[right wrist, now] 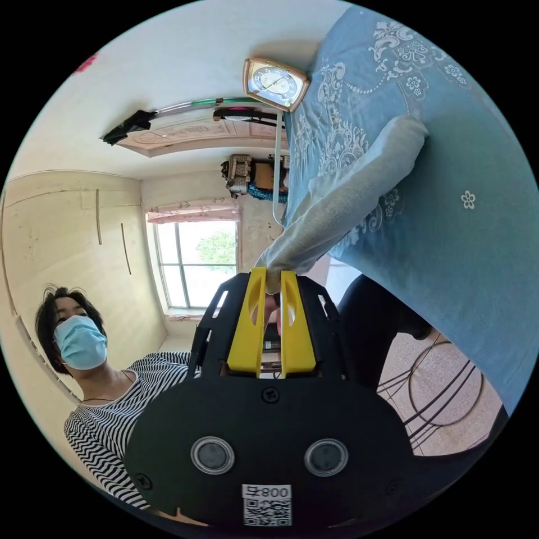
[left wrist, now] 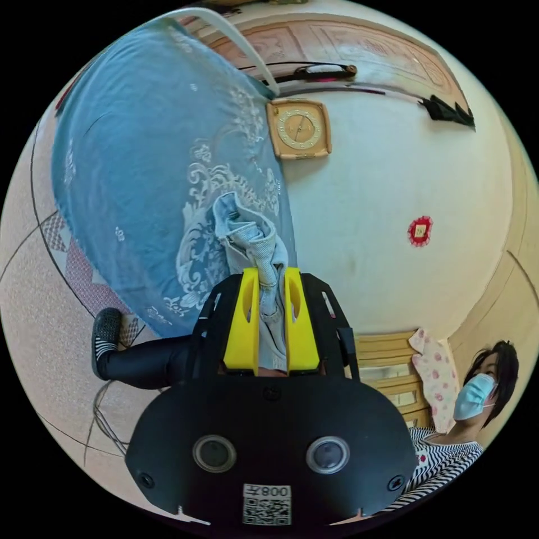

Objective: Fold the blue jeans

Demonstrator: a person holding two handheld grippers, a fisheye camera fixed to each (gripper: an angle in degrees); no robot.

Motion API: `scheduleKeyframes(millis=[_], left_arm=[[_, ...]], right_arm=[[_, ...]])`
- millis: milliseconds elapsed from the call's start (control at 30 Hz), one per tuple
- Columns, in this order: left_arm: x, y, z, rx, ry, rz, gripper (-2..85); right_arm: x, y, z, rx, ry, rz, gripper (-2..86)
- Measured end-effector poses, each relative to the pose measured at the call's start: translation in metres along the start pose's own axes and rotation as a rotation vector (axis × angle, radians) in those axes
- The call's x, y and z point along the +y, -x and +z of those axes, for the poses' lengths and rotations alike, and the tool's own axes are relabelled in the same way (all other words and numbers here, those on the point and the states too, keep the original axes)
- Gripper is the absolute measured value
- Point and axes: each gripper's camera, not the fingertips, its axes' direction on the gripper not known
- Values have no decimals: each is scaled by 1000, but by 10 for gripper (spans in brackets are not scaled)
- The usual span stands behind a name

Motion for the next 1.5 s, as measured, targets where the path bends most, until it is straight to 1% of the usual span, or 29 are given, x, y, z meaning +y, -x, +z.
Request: scheduleKeyframes(millis=[200, 333, 400, 533, 567, 600, 633, 667, 700, 733, 767, 800, 833, 867, 900, 967, 1000, 1067, 1100, 1167, 1200, 1233, 1267, 1333, 1400, 1500], left_arm=[[13, -83, 84, 11, 71, 117, 75], [24, -145, 172, 27, 157, 200, 74], [31, -174, 222, 36, 208, 241, 74], [57, -247, 361, 70, 351, 344, 73], [69, -270, 406, 86, 399, 377, 73], [75, -281, 430, 95, 424, 392, 73], [90, -304, 479, 118, 473, 423, 73], [106, -327, 528, 140, 523, 453, 73], [114, -338, 553, 152, 547, 467, 73], [133, -361, 602, 175, 595, 492, 73], [153, -383, 653, 198, 646, 520, 72], [163, -394, 678, 208, 671, 531, 72], [185, -415, 727, 228, 716, 550, 72], [208, -436, 777, 251, 764, 569, 72], [220, -445, 801, 261, 786, 576, 72], [267, -476, 891, 305, 867, 603, 73], [279, -482, 912, 311, 888, 614, 73], [327, -500, 994, 297, 957, 641, 73], [339, -503, 1015, 289, 978, 653, 73], [384, -504, 1093, 209, 1064, 719, 74], [394, -502, 1113, 172, 1084, 737, 74], [414, -493, 1149, 89, 1125, 756, 74], [433, -482, 1183, 6, 1174, 773, 74], [454, -466, 1222, -78, 1213, 775, 74], [464, -455, 1251, -84, 1223, 754, 74], [467, -447, 1288, -56, 1205, 700, 73]], right_arm=[[43, 25, -69, -84, -53, -47, 26], [77, 40, -124, -124, -115, -80, 24], [104, 48, -168, -152, -176, -101, 23], [150, 60, -249, -166, -307, -133, 22], [168, 64, -280, -168, -361, -146, 23], [187, 69, -314, -165, -419, -161, 23], [197, 71, -331, -162, -449, -169, 23], [217, 77, -366, -152, -510, -186, 23], [238, 84, -402, -136, -571, -204, 24], [249, 88, -420, -126, -602, -214, 24], [270, 97, -455, -103, -664, -233, 24], [293, 106, -491, -74, -726, -256, 24], [315, 117, -525, -37, -781, -278, 24], [327, 123, -541, -15, -808, -289, 24], [350, 134, -573, 32, -861, -306, 24], [384, 147, -615, 103, -930, -323, 23], [406, 154, -639, 148, -974, -326, 23], [437, 156, -671, 201, -1032, -316, 23], [456, 153, -690, 231, -1068, -298, 23], [482, 140, -714, 259, -1118, -256, 23], [496, 126, -727, 266, -1142, -214, 22], [507, 108, -738, 284, -1150, -161, 22], [511, 97, -742, 294, -1149, -125, 22], [519, 63, -751, 311, -1121, 2, 22], [521, 24, -750, 275, -1016, 124, 23], [527, 7, -748, 283, -926, 161, 25]])
